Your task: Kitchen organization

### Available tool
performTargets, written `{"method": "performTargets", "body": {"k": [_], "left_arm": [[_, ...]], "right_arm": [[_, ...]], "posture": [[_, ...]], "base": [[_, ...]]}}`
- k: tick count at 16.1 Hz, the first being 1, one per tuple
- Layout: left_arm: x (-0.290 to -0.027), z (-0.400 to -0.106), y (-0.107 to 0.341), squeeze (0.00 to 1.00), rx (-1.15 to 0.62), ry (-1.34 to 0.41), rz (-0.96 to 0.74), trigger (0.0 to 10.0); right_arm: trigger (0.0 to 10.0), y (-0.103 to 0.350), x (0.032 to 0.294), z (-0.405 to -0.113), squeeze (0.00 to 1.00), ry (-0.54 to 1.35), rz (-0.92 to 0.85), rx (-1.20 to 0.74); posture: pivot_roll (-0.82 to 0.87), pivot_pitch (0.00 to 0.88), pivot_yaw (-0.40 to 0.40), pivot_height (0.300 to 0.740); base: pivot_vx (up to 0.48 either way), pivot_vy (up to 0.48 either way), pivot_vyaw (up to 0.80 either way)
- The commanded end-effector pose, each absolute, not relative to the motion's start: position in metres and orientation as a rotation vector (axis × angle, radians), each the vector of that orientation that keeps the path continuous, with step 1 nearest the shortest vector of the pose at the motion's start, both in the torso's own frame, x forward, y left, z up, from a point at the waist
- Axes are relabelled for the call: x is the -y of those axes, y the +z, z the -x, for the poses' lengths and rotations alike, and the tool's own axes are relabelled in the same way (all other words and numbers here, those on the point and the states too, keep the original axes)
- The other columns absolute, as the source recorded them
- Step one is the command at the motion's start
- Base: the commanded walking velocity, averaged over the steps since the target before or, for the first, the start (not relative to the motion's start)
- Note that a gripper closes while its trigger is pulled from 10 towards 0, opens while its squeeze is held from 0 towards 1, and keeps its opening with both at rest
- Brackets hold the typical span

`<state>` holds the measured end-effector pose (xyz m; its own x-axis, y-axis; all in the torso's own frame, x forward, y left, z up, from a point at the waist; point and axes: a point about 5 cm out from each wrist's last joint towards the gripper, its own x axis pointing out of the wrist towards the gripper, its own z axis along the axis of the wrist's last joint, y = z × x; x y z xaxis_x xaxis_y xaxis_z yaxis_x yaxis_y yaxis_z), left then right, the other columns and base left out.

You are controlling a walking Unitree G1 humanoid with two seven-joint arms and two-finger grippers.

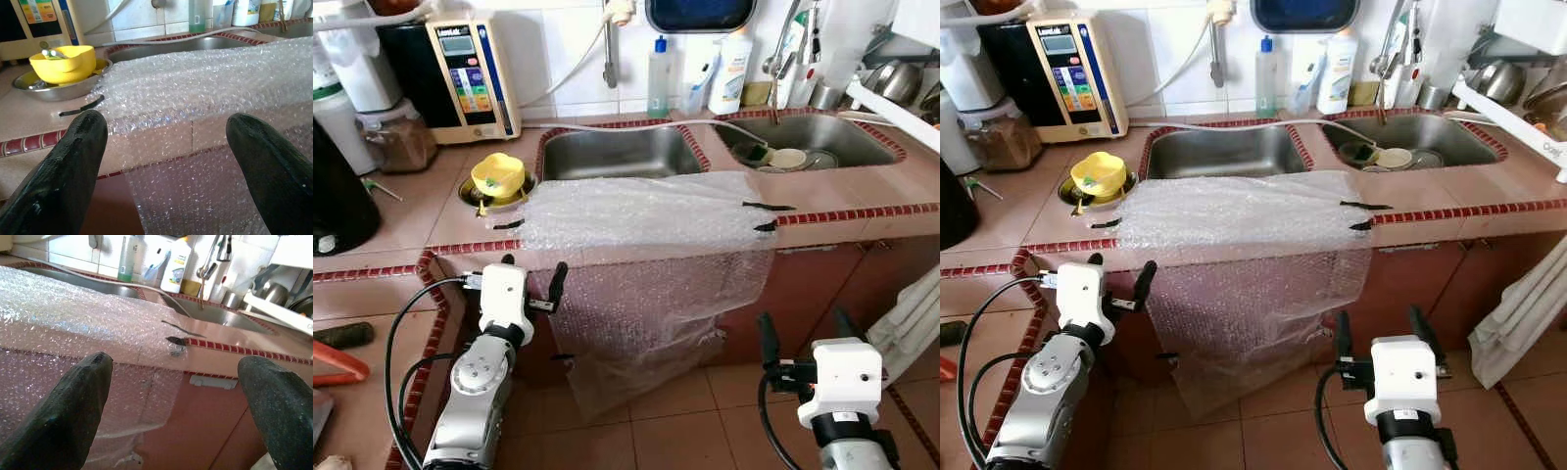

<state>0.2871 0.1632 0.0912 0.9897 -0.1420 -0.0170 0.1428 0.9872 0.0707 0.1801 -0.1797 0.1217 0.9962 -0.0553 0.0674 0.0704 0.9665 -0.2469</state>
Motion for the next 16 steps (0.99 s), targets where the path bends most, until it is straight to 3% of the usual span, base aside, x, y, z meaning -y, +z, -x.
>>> {"method": "performTargets", "body": {"k": [1,4,11,16], "left_arm": [[-0.165,-0.286,0.088,0.00,-0.031,-0.135,-0.087,10.0],[-0.155,-0.284,0.084,0.00,-0.047,-0.180,-0.077,10.0],[-0.156,-0.283,0.076,0.00,-0.079,-0.205,-0.096,10.0],[-0.150,-0.282,0.085,0.00,-0.041,-0.249,-0.058,10.0]], "right_arm": [[10.0,0.126,0.178,-0.180,0.00,-0.049,0.262,0.077],[10.0,0.126,0.179,-0.181,0.00,-0.056,0.263,0.079],[10.0,0.126,0.191,-0.180,0.00,-0.082,0.279,0.042],[10.0,0.124,0.190,-0.186,0.00,-0.094,0.282,0.074]], "posture": [[0.01,0.000,0.041,0.740],[0.00,0.000,0.046,0.740],[-0.01,0.000,0.002,0.740],[0.01,0.000,0.044,0.740]], "base": [[0.000,0.000,0.79],[0.000,0.000,0.79],[0.000,0.000,0.00],[0.000,0.000,0.00]]}}
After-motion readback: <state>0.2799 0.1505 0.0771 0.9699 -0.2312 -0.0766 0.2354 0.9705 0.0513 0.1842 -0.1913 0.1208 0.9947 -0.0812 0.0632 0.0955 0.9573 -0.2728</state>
